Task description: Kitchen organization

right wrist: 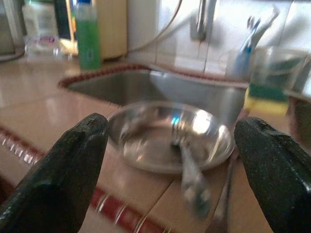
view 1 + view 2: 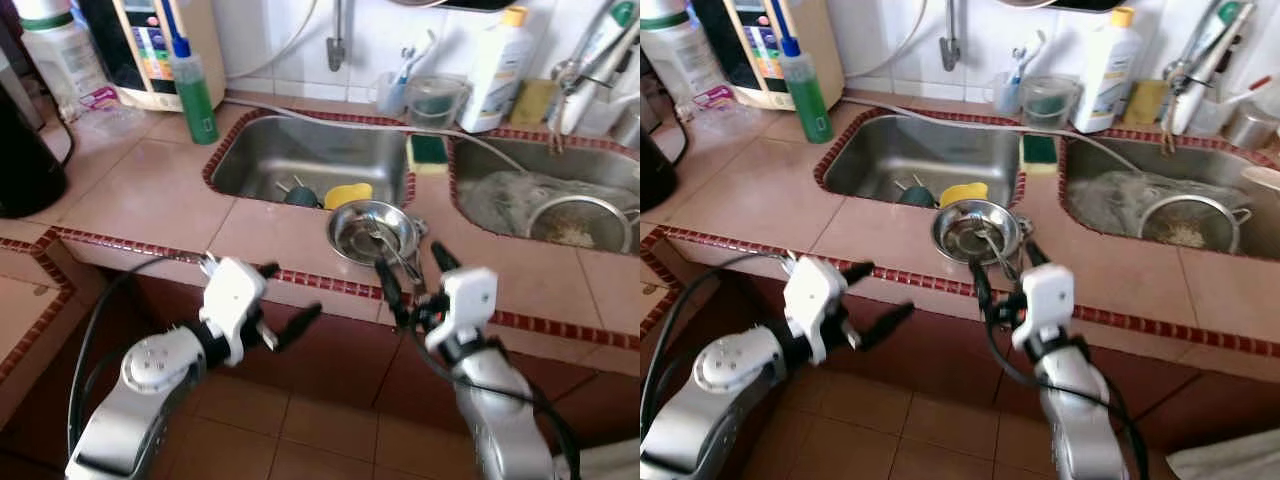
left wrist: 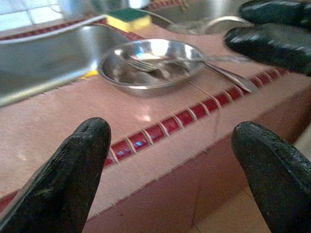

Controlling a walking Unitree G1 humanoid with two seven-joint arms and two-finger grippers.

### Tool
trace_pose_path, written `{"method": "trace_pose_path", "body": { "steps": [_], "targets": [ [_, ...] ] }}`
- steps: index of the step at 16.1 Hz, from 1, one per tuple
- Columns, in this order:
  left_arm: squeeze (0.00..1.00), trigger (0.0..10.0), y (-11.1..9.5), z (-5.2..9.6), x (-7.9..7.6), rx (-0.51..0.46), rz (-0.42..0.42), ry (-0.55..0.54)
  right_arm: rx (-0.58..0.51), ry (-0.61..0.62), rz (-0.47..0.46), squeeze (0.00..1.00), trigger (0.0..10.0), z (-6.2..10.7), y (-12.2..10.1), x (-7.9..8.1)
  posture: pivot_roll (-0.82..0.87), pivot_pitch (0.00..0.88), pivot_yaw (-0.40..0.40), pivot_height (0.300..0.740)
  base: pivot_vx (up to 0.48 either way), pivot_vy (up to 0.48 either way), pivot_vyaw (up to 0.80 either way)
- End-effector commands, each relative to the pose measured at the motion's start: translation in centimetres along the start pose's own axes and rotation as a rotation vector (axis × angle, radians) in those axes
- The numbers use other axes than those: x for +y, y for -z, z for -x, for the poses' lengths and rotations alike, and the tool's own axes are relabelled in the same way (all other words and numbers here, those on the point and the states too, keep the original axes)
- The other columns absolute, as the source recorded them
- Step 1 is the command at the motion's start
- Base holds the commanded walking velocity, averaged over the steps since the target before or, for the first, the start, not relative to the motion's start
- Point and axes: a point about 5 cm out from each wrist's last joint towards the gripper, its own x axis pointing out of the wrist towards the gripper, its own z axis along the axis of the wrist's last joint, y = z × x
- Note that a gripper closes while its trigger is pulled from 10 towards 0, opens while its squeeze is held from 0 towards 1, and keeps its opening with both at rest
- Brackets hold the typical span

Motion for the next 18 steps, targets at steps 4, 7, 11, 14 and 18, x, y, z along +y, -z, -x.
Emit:
{"method": "trace_pose_path", "body": {
  "steps": [4, 7, 11, 14, 18],
  "targets": [
    [0.0, 10.0, -0.1, 0.2, -0.9, -0.013, -0.024, 0.069, 0.029, 0.007, 0.004, 0.0, 10.0, 0.5, 0.9, 0.7, -0.11, 0.049, 0.04, 0.74, 0.0, 0.0, 0.0],
    [0.0, 10.0, 0.2, 0.4, -1.2, -0.005, -0.028, 0.084, 0.057, 0.037, 0.051, 0.0, 10.0, 0.9, 1.4, 0.6, -0.11, 0.058, 0.041, 0.74, 0.0, 0.0, 0.0],
    [0.0, 10.0, 0.3, 0.3, -1.4, -0.005, -0.03, 0.089, 0.14, 0.094, 0.097, 0.0, 10.0, 1.0, 2.8, -0.4, -0.12, 0.063, 0.046, 0.74, 0.0, 0.0, 0.0],
    [0.0, 10.0, 0.2, 0.2, -1.3, -0.006, -0.031, 0.091, 0.151, 0.102, 0.116, 0.0, 10.0, 0.5, 3.2, -0.9, -0.12, 0.064, 0.051, 0.74, 0.0, 0.0, 0.0],
    [0.0, 10.0, 0.1, 0.2, -1.3, -0.006, -0.034, 0.09, 0.15, 0.111, 0.168, 0.0, 10.0, -0.8, 3.2, -1.8, -0.11, 0.067, 0.052, 0.74, 0.0, 0.0, 0.0]
  ]
}}
